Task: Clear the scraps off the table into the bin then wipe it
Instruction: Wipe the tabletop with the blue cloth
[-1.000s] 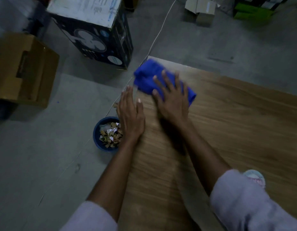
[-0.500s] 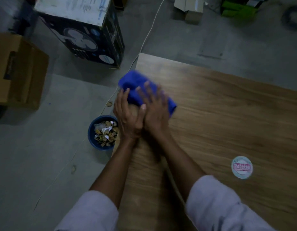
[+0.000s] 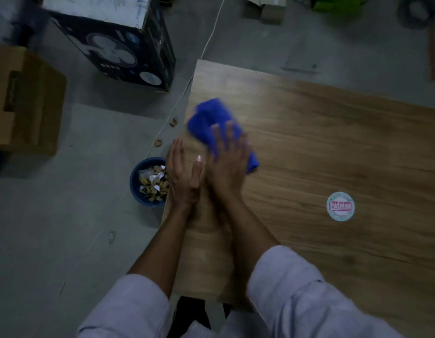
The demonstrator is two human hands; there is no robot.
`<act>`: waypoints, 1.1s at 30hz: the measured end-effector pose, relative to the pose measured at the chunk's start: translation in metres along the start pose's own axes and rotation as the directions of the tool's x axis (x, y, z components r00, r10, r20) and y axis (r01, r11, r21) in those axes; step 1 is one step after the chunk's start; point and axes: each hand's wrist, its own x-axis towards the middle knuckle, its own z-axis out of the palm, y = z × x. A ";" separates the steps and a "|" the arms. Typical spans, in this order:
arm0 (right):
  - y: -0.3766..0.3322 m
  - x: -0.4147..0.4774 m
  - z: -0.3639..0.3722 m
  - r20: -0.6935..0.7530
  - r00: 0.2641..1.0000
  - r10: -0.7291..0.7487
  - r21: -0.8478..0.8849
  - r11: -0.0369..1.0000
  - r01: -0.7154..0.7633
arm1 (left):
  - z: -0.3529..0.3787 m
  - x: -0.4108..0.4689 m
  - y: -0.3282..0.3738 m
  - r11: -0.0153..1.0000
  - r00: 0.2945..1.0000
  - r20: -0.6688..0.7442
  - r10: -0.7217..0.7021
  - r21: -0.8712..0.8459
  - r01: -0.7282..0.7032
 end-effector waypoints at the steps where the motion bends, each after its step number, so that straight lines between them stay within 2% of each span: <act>1: -0.011 -0.017 0.004 0.092 0.977 -0.194 -0.009 0.981 0.195 | -0.004 -0.008 0.000 0.999 0.999 -0.022 -0.029 -0.015 0.029; 2: -0.011 -0.027 0.007 0.152 0.932 -0.330 0.005 0.943 0.333 | -0.008 -0.016 0.001 0.998 0.997 -0.045 -0.060 -0.026 0.059; 4: 0.012 -0.021 0.003 0.172 0.869 -0.464 0.034 0.884 0.466 | -0.014 -0.032 0.000 0.996 0.995 -0.053 -0.089 -0.027 0.088; 6: 0.044 -0.004 -0.005 0.147 0.893 -0.426 -0.018 0.901 0.433 | -0.020 -0.043 -0.005 0.998 0.998 0.013 -0.066 0.010 0.065; 9: 0.089 0.017 -0.025 0.021 0.997 -0.075 -0.042 0.996 0.076 | -0.028 -0.049 -0.014 0.997 0.995 0.076 -0.069 0.031 0.067; 10: 0.095 0.016 -0.030 -0.031 0.998 0.061 -0.021 0.998 -0.061 | -0.031 -0.050 -0.014 0.997 0.994 0.085 -0.075 0.032 0.073; 12: 0.080 -0.001 -0.026 -0.076 0.942 0.326 0.051 0.945 -0.322 | -0.036 -0.054 -0.015 0.997 0.992 0.103 -0.076 0.030 0.074; 13: 0.062 -0.016 -0.021 -0.080 0.907 0.413 0.075 0.910 -0.408 | -0.038 -0.056 -0.016 0.997 0.991 0.110 -0.079 0.022 0.077; 14: 0.040 -0.033 -0.014 -0.087 0.900 0.428 0.080 0.903 -0.422 | -0.040 -0.057 -0.017 0.996 0.990 0.112 -0.089 0.009 0.088; 15: 0.018 -0.054 -0.006 -0.081 0.930 0.358 0.075 0.933 -0.353 | -0.041 -0.057 -0.017 0.995 0.989 0.110 -0.100 -0.008 0.102; 17: -0.018 -0.098 0.010 0.042 0.999 0.024 0.027 0.999 -0.025 | -0.045 -0.055 -0.017 0.987 0.985 0.101 -0.143 -0.063 0.150; 19: -0.018 -0.117 0.015 0.168 0.942 -0.291 -0.001 0.955 0.295 | -0.051 -0.057 -0.019 0.973 0.976 0.096 -0.195 -0.109 0.205; 21: 0.009 -0.099 0.007 0.204 0.885 -0.419 -0.007 0.903 0.429 | -0.060 -0.069 -0.024 0.972 0.970 0.149 -0.193 -0.107 0.209; 22: 0.026 -0.087 0.003 0.191 0.901 -0.390 -0.028 0.915 0.402 | -0.065 -0.078 -0.028 0.977 0.966 0.196 -0.166 -0.101 0.189; 23: 0.044 -0.075 -0.002 0.154 0.941 -0.302 -0.046 0.949 0.312 | -0.069 -0.087 -0.033 0.981 0.962 0.237 -0.134 -0.106 0.163; 25: 0.074 -0.060 -0.019 0.050 0.999 -0.005 -0.032 0.999 0.007 | -0.077 -0.102 -0.040 0.979 0.951 0.287 -0.112 -0.134 0.155; 27: 0.074 -0.060 -0.025 -0.020 0.967 0.254 0.030 0.967 -0.253 | -0.083 -0.111 -0.044 0.973 0.945 0.304 -0.123 -0.148 0.174; 29: 0.042 -0.075 -0.015 -0.037 0.909 0.416 0.077 0.908 -0.412 | -0.089 -0.117 -0.045 0.974 0.945 0.306 -0.116 -0.152 0.169; 30: 0.019 -0.089 -0.007 -0.042 0.901 0.432 0.101 0.899 -0.427 | -0.092 -0.119 -0.042 0.971 0.945 0.305 -0.122 -0.163 0.178; 31: -0.004 -0.107 0.002 -0.036 0.927 0.373 0.121 0.923 -0.367 | -0.093 -0.121 -0.043 0.962 0.944 0.300 -0.135 -0.190 0.198; 32: -0.024 -0.127 0.012 0.005 0.972 0.234 0.117 0.966 -0.232 | -0.095 -0.123 -0.040 0.944 0.943 0.287 -0.167 -0.228 0.237; 33: -0.039 -0.147 0.020 0.073 0.997 0.033 0.096 0.995 -0.040 | -0.097 -0.124 -0.038 0.919 0.941 0.269 -0.205 -0.277 0.279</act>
